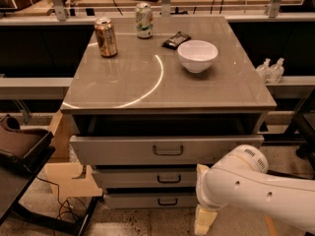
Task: Open bottom drawer
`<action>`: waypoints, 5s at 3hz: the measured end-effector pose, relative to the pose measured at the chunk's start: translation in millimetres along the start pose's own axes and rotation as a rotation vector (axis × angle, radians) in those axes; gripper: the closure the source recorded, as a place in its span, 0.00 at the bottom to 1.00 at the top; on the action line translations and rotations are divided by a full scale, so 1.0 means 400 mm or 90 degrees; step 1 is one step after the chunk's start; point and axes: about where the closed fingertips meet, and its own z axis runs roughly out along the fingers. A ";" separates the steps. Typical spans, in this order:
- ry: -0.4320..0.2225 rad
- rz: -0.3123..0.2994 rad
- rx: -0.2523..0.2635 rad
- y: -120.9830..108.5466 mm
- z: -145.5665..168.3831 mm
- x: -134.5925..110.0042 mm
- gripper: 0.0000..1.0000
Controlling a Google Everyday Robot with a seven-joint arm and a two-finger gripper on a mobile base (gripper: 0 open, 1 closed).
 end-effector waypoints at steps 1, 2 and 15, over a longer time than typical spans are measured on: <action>-0.002 -0.032 0.023 0.035 0.110 -0.018 0.00; 0.018 -0.048 0.029 0.055 0.159 -0.010 0.00; 0.084 -0.093 -0.104 0.186 0.938 0.197 0.00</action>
Offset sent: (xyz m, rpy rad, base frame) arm -0.0045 0.0270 -0.1224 -0.1106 -0.1099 -0.0376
